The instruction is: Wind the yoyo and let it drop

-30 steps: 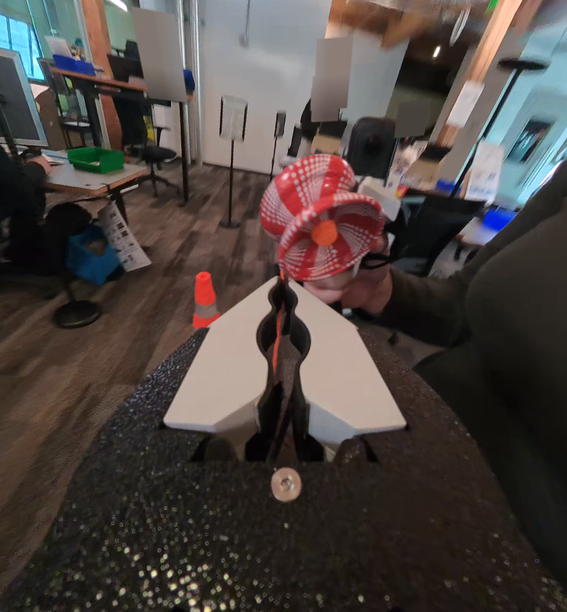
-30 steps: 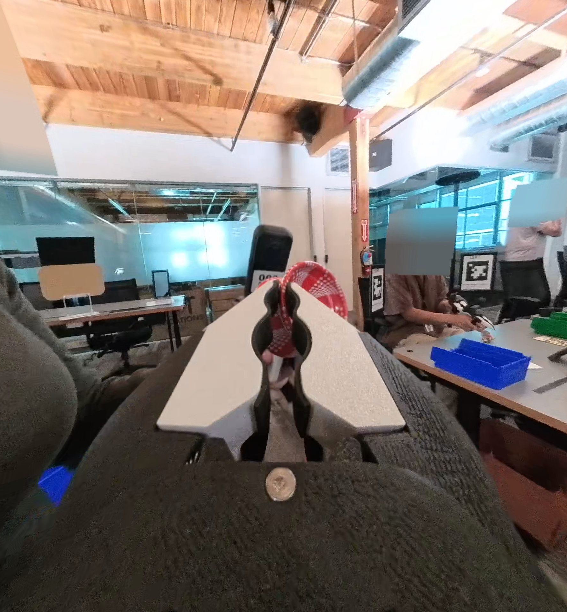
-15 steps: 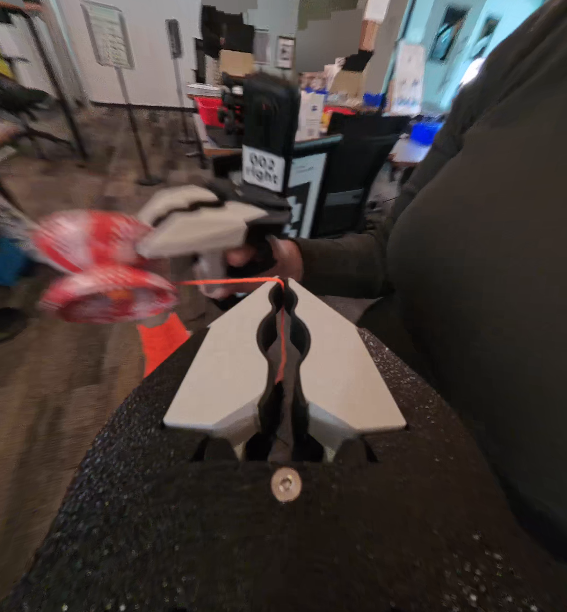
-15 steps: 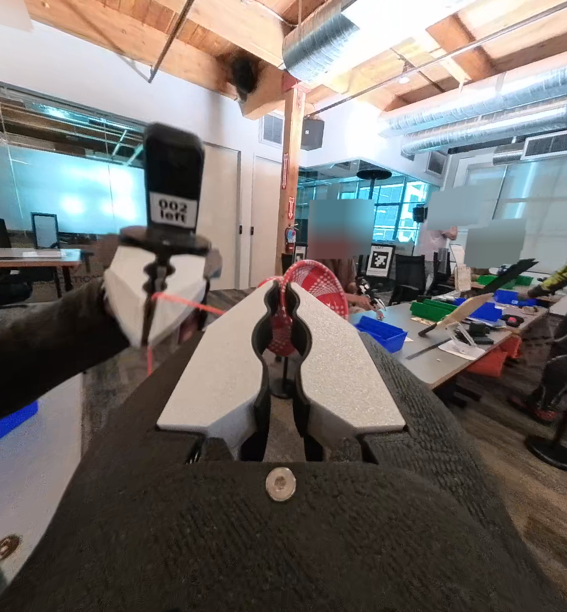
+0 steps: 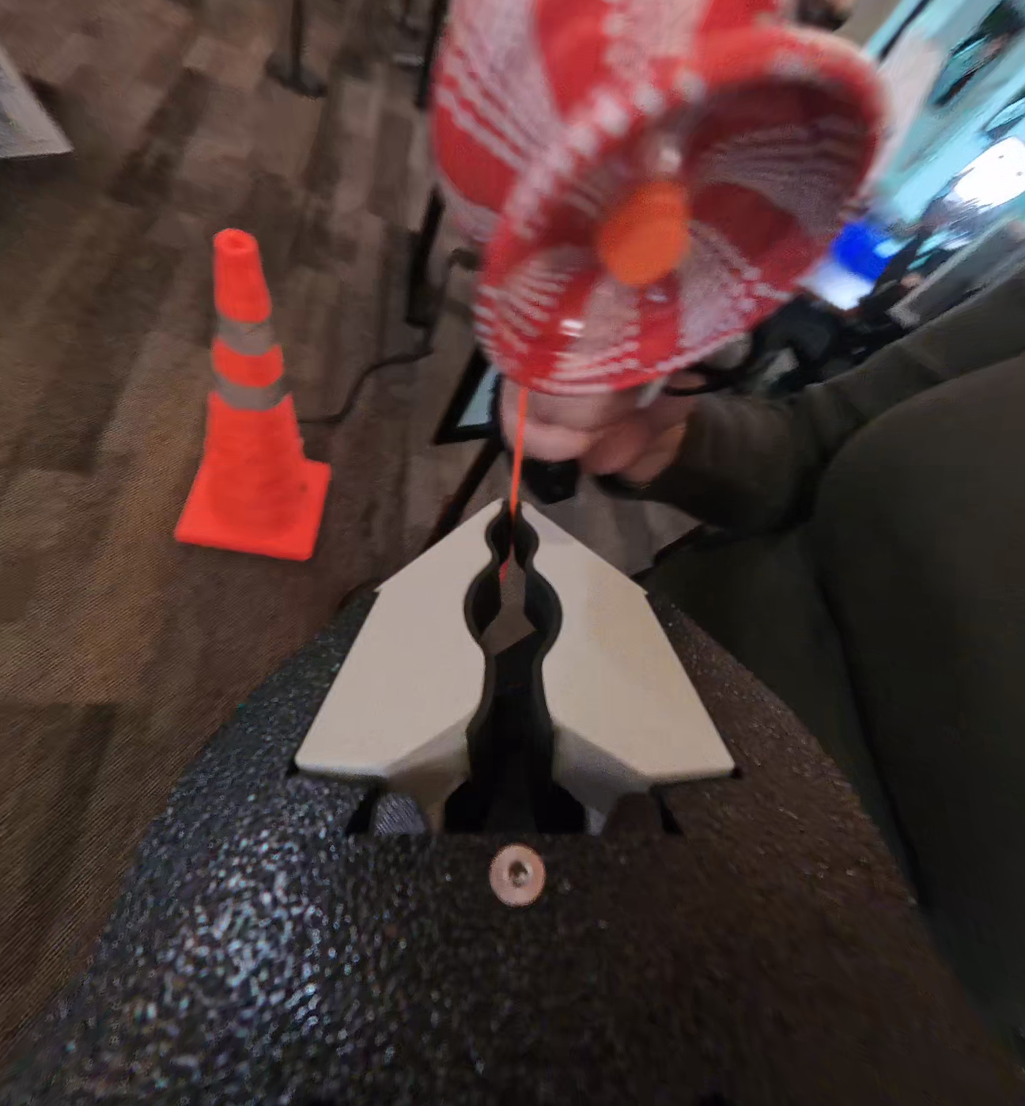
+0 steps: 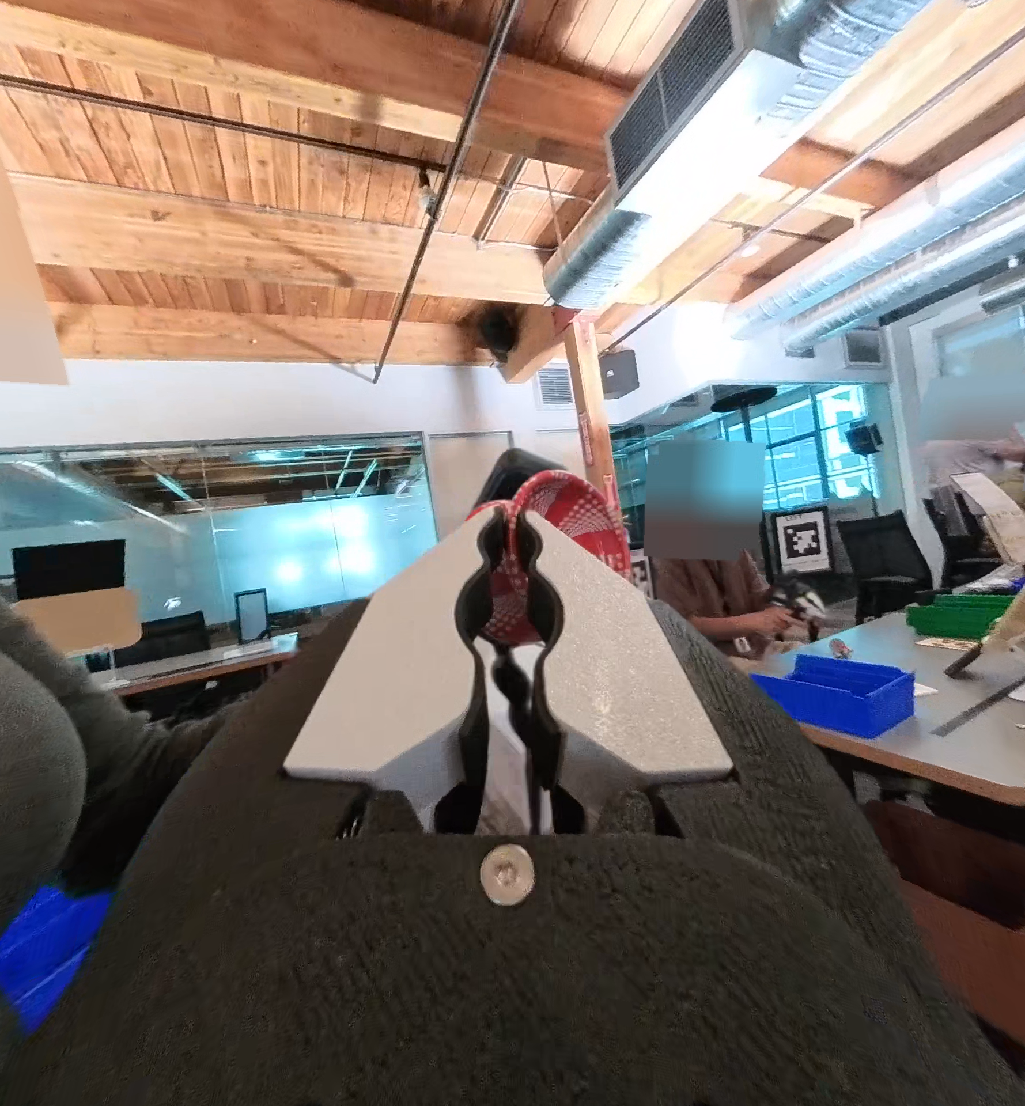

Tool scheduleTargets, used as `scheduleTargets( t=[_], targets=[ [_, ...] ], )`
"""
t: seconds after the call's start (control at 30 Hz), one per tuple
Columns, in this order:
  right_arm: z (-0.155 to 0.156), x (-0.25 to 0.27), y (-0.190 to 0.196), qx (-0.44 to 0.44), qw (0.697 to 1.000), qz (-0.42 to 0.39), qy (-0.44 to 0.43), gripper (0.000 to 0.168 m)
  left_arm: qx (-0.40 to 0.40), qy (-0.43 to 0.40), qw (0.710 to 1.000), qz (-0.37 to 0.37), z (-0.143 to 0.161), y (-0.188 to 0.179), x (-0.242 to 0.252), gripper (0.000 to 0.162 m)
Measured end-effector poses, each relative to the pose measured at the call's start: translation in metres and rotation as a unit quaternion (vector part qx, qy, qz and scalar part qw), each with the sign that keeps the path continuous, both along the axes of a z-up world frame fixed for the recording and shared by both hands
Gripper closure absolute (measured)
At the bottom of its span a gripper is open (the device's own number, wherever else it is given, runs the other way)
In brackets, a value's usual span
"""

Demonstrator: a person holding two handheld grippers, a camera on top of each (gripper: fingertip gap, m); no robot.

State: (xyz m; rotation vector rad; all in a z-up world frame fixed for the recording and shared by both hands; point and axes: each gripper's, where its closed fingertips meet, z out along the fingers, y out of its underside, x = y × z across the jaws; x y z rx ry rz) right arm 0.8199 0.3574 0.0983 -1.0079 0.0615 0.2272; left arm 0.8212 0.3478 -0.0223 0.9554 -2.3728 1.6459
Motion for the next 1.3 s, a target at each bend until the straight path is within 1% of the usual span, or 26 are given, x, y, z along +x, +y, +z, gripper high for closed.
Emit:
scheduleTargets(
  t=[0.03, 0.07, 0.1, 0.13, 0.17, 0.23, 0.27, 0.3, 0.33, 0.4, 0.47, 0.57, 0.6, 0.63, 0.73, 0.8, 0.87, 0.97, 1.03, 1.1, 1.13, 1.17, 1.2, 1.23, 1.27, 1.3],
  targets=[
    [-0.001, 0.003, 0.000, 0.000, 1.000, -0.014, -0.001, 0.167, -0.024, 0.001, 1.000, -0.006, 0.003, -0.004, -0.003, 0.162],
    [-0.001, 0.007, 0.001, -0.001, 1.000, -0.026, -0.002, 0.166, -0.038, 0.002, 0.999, 0.007, 0.004, -0.004, -0.002, 0.162],
    [0.000, 0.009, 0.000, -0.001, 0.999, -0.037, -0.005, 0.167, -0.040, 0.008, 0.997, 0.061, 0.002, 0.004, 0.010, 0.162],
    [-0.001, 0.013, -0.002, 0.000, 0.999, -0.046, -0.007, 0.167, -0.034, 0.019, 0.987, 0.153, -0.002, 0.021, 0.032, 0.159],
    [0.001, 0.016, -0.003, 0.002, 0.998, -0.055, -0.010, 0.167, -0.027, 0.021, 0.975, 0.220, -0.005, 0.040, 0.045, 0.124],
    [0.005, 0.019, -0.005, 0.006, 0.998, -0.067, -0.010, 0.167, -0.043, 0.000, 0.962, 0.270, -0.001, 0.061, 0.053, 0.076],
    [0.005, 0.021, -0.005, 0.005, 0.997, -0.071, -0.010, 0.167, -0.074, -0.015, 0.959, 0.274, 0.010, 0.064, 0.052, 0.056],
    [0.005, 0.021, -0.004, 0.001, 0.997, -0.073, -0.011, 0.167, -0.112, -0.036, 0.959, 0.258, 0.024, 0.060, 0.049, 0.046],
    [0.004, 0.021, -0.002, -0.002, 0.997, -0.072, -0.012, 0.167, -0.142, -0.058, 0.959, 0.240, 0.038, 0.054, 0.044, 0.043],
    [0.002, 0.020, 0.002, -0.005, 0.998, -0.065, -0.009, 0.167, -0.155, -0.109, 0.960, 0.207, 0.057, 0.040, 0.034, 0.042],
    [0.000, 0.016, 0.008, -0.007, 0.999, -0.049, -0.006, 0.167, -0.142, -0.156, 0.960, 0.183, 0.068, 0.027, 0.030, 0.050],
    [-0.003, 0.009, 0.014, -0.017, 0.999, -0.035, -0.015, 0.167, -0.153, -0.193, 0.955, 0.167, 0.085, 0.018, 0.023, 0.082],
    [-0.003, 0.007, 0.015, -0.016, 0.999, -0.034, -0.018, 0.167, -0.152, -0.198, 0.953, 0.174, 0.087, 0.020, 0.024, 0.087],
    [-0.001, 0.007, 0.014, -0.013, 0.999, -0.032, -0.020, 0.167, -0.143, -0.203, 0.952, 0.179, 0.085, 0.024, 0.025, 0.099],
    [-0.007, 0.007, 0.019, -0.042, 0.999, -0.017, -0.021, 0.167, -0.109, -0.215, 0.952, 0.188, 0.080, 0.031, 0.025, 0.100],
    [-0.020, 0.009, 0.025, -0.104, 0.994, 0.019, -0.006, 0.166, -0.053, -0.228, 0.952, 0.198, 0.072, 0.037, 0.026, 0.100],
    [-0.033, 0.012, 0.028, -0.165, 0.986, 0.033, -0.002, 0.161, 0.000, -0.246, 0.949, 0.195, 0.065, 0.041, 0.024, 0.100],
    [-0.042, 0.006, 0.031, -0.220, 0.974, 0.050, -0.014, 0.166, 0.041, -0.258, 0.948, 0.181, 0.060, 0.044, 0.021, 0.100],
    [-0.043, 0.003, 0.033, -0.238, 0.970, 0.047, -0.028, 0.167, 0.037, -0.258, 0.951, 0.167, 0.059, 0.045, 0.019, 0.100],
    [-0.040, 0.001, 0.036, -0.239, 0.970, 0.042, -0.023, 0.167, -0.004, -0.253, 0.952, 0.171, 0.063, 0.046, 0.018, 0.100],
    [-0.038, 0.003, 0.037, -0.235, 0.971, 0.030, -0.018, 0.167, -0.029, -0.247, 0.951, 0.185, 0.064, 0.050, 0.019, 0.101],
    [-0.037, 0.006, 0.038, -0.233, 0.972, 0.018, -0.015, 0.167, -0.039, -0.243, 0.949, 0.196, 0.059, 0.053, 0.021, 0.091],
    [-0.035, 0.007, 0.038, -0.227, 0.974, 0.015, -0.011, 0.167, -0.031, -0.239, 0.947, 0.212, 0.048, 0.056, 0.027, 0.079],
    [-0.032, 0.009, 0.039, -0.218, 0.976, 0.014, -0.006, 0.167, -0.019, -0.235, 0.948, 0.212, 0.031, 0.055, 0.033, 0.075],
    [-0.030, 0.009, 0.039, -0.209, 0.978, 0.012, -0.001, 0.167, -0.021, -0.212, 0.956, 0.202, 0.010, 0.047, 0.038, 0.076],
    [-0.029, 0.011, 0.039, -0.203, 0.979, 0.004, 0.002, 0.168, -0.030, -0.178, 0.967, 0.180, -0.008, 0.034, 0.038, 0.087]
  ],
)
